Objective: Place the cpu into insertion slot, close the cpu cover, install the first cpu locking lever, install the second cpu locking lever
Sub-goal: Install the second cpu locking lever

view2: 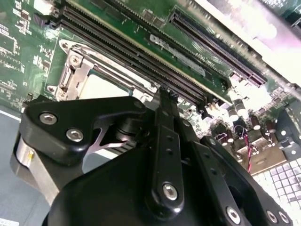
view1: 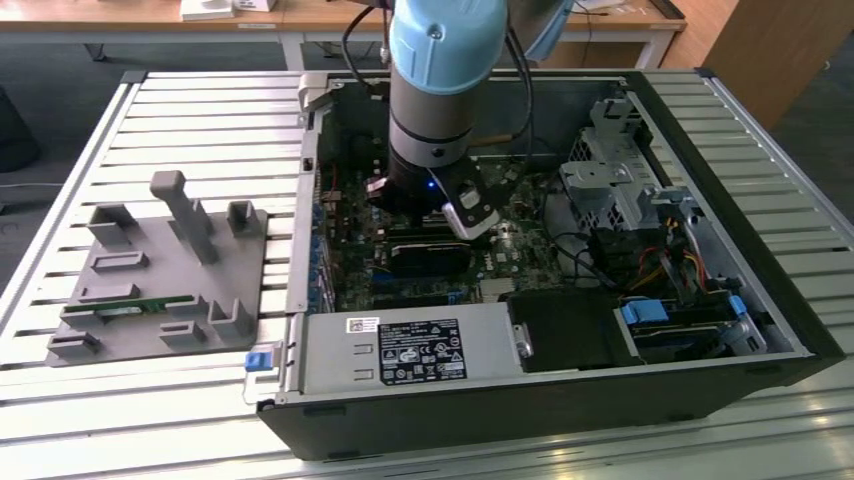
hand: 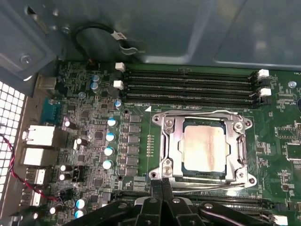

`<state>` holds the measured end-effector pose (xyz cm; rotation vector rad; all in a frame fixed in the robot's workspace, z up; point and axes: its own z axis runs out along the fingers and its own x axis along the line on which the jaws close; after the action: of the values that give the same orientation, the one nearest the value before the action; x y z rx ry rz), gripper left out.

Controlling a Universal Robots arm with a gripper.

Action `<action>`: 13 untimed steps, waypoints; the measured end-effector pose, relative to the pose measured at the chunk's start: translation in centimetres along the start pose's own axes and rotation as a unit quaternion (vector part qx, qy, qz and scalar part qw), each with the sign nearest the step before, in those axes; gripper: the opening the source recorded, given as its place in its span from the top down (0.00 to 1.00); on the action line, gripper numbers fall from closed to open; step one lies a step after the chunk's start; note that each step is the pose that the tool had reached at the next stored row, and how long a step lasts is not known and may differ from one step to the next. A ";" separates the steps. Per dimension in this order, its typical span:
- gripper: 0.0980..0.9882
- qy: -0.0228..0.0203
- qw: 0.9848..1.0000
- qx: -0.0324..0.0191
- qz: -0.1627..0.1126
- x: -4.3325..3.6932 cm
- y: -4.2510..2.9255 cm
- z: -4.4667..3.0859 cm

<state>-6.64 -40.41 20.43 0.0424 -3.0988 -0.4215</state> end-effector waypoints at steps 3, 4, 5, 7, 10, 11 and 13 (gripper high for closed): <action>0.99 0.000 1.000 -0.002 0.000 0.07 -0.25 0.03; 0.99 0.000 1.000 -0.009 0.000 0.09 -0.53 0.10; 0.99 0.000 1.000 -0.013 0.000 0.10 -0.56 0.15; 0.99 -0.001 1.000 -0.021 0.000 0.10 -0.60 0.26; 0.99 -0.001 1.000 -0.028 0.000 0.10 -0.71 0.63; 0.99 -0.001 1.000 -0.028 0.000 0.10 -0.75 0.77; 0.99 -0.001 1.000 -0.030 -0.001 0.10 -0.80 0.94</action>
<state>-6.74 -40.94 19.31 0.0430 -3.0858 -0.5143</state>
